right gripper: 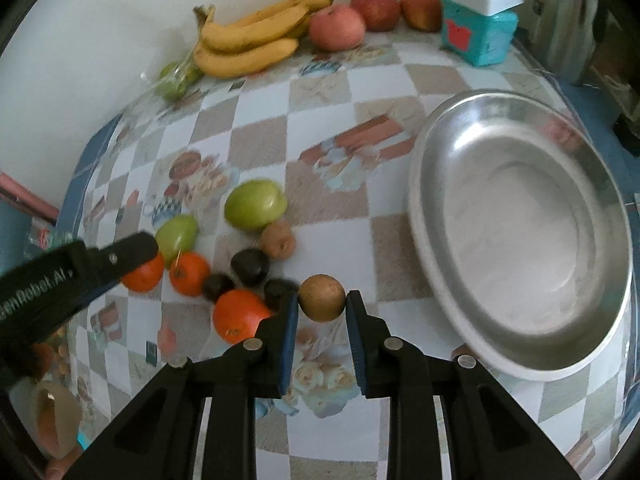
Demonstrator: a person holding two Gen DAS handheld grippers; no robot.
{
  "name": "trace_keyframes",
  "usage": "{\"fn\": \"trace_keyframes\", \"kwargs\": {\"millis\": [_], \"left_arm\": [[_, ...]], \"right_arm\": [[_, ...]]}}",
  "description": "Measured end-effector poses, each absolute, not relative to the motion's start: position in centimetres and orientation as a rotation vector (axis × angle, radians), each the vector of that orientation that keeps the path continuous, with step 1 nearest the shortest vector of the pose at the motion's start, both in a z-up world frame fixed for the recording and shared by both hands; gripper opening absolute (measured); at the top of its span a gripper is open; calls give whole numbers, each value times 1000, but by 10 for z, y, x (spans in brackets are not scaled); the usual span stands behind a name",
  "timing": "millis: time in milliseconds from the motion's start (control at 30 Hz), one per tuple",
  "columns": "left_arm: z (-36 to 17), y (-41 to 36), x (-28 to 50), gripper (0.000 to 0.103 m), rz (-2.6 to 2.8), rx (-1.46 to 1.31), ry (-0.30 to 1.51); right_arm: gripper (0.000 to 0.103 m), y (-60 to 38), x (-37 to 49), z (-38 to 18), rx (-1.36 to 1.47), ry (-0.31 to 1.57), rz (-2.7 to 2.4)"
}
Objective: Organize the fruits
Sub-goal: 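Grasp the small brown round fruit with the right gripper while the left gripper holds the tangerine, then carry both fruits over the steel plate and open both grippers to drop them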
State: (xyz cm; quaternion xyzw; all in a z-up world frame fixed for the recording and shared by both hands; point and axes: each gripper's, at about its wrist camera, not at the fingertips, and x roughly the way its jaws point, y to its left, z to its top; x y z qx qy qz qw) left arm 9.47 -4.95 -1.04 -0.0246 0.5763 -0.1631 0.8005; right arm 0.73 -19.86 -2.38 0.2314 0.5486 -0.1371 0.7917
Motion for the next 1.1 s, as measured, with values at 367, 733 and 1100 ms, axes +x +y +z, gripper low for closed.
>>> {"fn": "trace_keyframes", "kwargs": {"millis": [367,733,1100], "left_arm": [[-1,-124,79,39,-569,14,1226],[-2,-212,58,39,-782,175,1198],[-53,-262,37,39,-837,315,1231]], "right_arm": [[25,-259,7,-2,562,1103,-468],[26,-337,-22,3,658,1034,-673],[26,-378,-51,-23,775,1017,-796]]}}
